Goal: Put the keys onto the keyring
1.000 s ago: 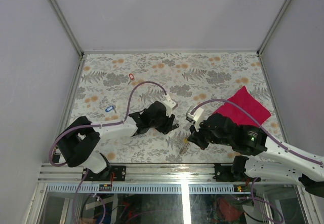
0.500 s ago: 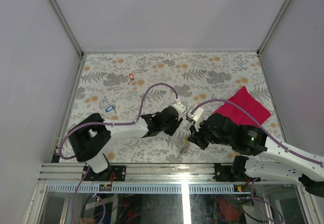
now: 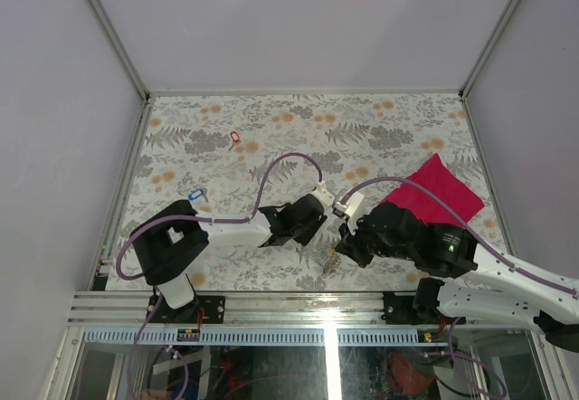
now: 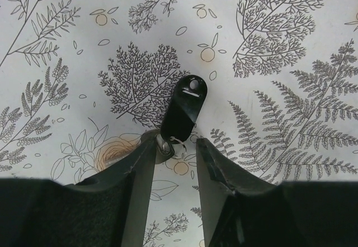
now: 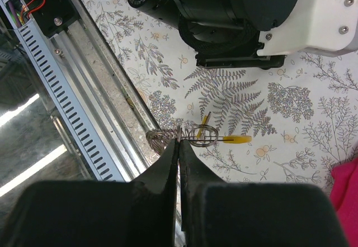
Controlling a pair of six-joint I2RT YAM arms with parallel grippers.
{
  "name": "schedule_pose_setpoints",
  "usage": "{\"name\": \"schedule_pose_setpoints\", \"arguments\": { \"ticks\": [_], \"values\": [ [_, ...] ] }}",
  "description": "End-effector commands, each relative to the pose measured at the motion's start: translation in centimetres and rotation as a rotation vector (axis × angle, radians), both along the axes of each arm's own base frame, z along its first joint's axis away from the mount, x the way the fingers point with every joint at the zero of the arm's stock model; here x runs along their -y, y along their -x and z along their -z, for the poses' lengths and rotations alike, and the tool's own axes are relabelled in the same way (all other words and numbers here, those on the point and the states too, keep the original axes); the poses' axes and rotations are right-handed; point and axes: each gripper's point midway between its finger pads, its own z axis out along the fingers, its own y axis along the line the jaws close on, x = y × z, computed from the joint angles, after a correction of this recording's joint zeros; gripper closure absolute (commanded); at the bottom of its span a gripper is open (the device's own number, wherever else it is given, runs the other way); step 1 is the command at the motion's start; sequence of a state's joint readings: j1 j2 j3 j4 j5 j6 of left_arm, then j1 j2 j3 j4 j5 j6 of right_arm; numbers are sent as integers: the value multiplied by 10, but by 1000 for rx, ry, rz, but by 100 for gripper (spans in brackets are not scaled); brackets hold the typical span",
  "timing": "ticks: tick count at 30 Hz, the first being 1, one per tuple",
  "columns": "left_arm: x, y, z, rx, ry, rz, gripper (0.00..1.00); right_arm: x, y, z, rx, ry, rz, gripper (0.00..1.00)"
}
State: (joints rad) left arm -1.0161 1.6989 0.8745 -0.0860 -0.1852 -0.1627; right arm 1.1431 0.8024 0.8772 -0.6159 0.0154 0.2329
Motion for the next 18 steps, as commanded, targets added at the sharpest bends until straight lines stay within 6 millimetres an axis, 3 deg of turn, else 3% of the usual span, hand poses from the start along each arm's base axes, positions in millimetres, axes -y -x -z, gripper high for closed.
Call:
{"name": "schedule_pose_setpoints", "arguments": {
  "ticks": [1, 10, 18],
  "values": [
    [9, -7, -4, 35, -5, 1, 66, -7, -4, -13, 27, -50, 4, 100],
    [6, -2, 5, 34, -40, 18, 79, -9, -4, -12, 25, -46, -2, 100],
    [3, -2, -7, 71, -56, 24, 94, -11, -4, -13, 24, -48, -6, 100]
  ]
}}
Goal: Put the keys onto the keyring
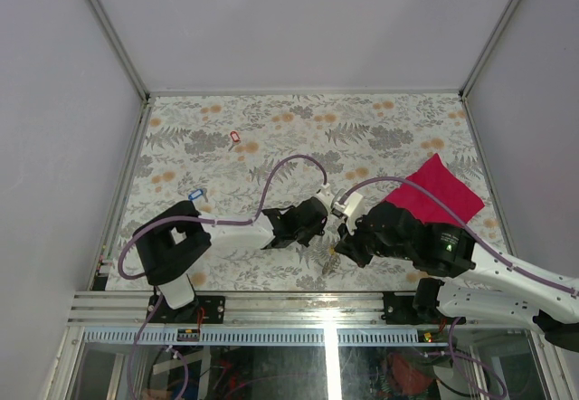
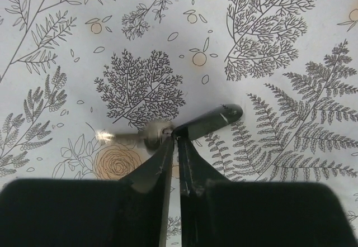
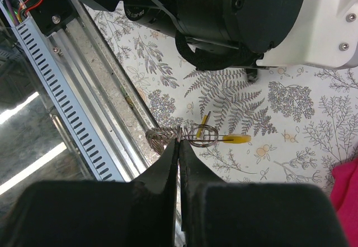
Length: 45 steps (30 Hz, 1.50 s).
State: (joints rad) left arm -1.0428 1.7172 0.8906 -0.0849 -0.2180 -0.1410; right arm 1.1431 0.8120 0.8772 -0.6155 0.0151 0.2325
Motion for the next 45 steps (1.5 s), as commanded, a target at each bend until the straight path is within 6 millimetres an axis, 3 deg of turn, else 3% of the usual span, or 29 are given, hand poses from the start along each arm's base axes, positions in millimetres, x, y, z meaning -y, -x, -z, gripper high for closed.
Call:
{"name": "schedule_pose_setpoints", "arguments": {
  "ticks": [1, 12, 19, 28, 32, 45],
  "values": [
    [-2, -4, -11, 47, -29, 1, 97, -11, -4, -16, 28, -58, -7, 100],
    [-4, -2, -46, 96, 53, -8, 100, -10, -3, -17, 30, -62, -6, 100],
    [-2, 7, -79, 113, 176, 14, 100, -6, -7, -23, 56, -75, 14, 100],
    [8, 33, -142, 142, 429, 143, 100, -1, -14, -66, 197, -258, 28, 100],
    [7, 43, -169, 172, 508, 189, 100, 2, -12, -72, 212, -276, 24, 100],
    [-5, 87, -280, 318, 796, 414, 100, -20, 28, -108, 207, -454, -236, 100]
  ]
}}
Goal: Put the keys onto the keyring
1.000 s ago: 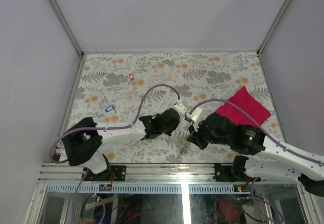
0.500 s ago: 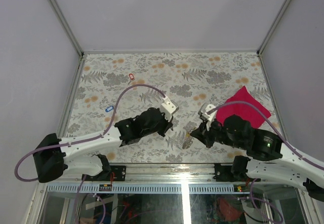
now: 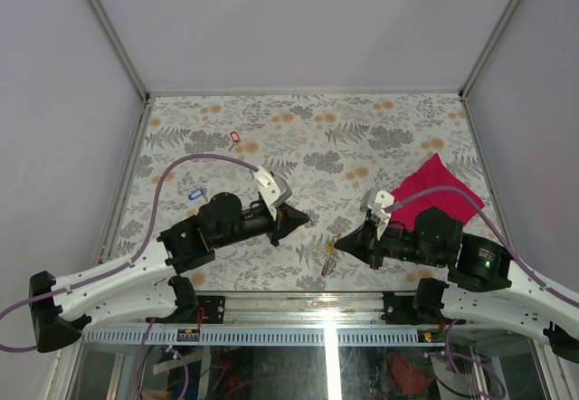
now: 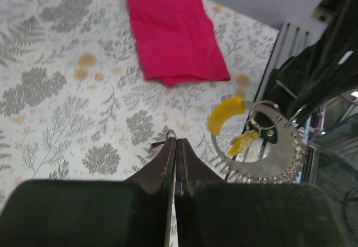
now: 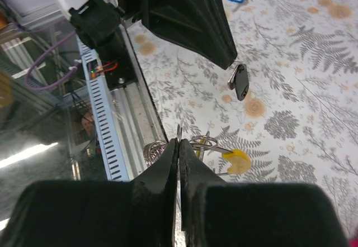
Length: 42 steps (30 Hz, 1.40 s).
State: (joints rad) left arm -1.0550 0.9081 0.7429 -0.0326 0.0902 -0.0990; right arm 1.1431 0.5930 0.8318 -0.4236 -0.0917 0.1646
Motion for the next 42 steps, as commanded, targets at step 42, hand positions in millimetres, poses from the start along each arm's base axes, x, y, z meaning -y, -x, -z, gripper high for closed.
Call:
{"name": "schedule_pose_setpoints", "arguments": {
  "ticks": [42],
  "values": [
    [-11, 107, -154, 303, 382, 560, 100, -33, 51, -127, 153, -538, -339, 100]
  ]
}}
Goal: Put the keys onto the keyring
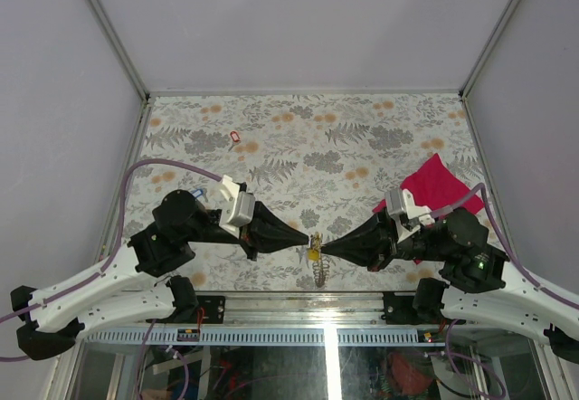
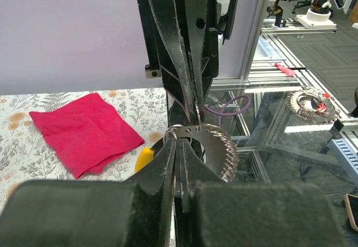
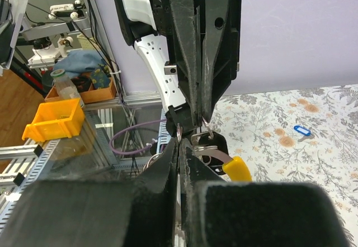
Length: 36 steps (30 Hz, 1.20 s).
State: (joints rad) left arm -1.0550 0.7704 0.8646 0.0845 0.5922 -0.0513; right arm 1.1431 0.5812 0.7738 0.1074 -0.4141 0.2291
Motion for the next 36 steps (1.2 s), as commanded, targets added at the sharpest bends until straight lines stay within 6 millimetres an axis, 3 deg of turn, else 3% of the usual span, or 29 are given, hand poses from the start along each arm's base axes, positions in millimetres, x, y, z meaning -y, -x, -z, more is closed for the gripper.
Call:
{"name": "schedule_pose_setpoints", "arguments": {
  "ticks": [1, 19, 36],
  "values": [
    [-3, 11, -27, 66, 78, 54, 100, 1, 3, -25, 17, -85, -15, 100],
    [-4, 17, -31, 75, 81, 87, 100, -1, -7, -12, -16, -31, 38, 100],
    [1, 20, -22, 64, 44, 121, 100, 3, -9, -18, -16, -47, 60, 100]
  ]
}}
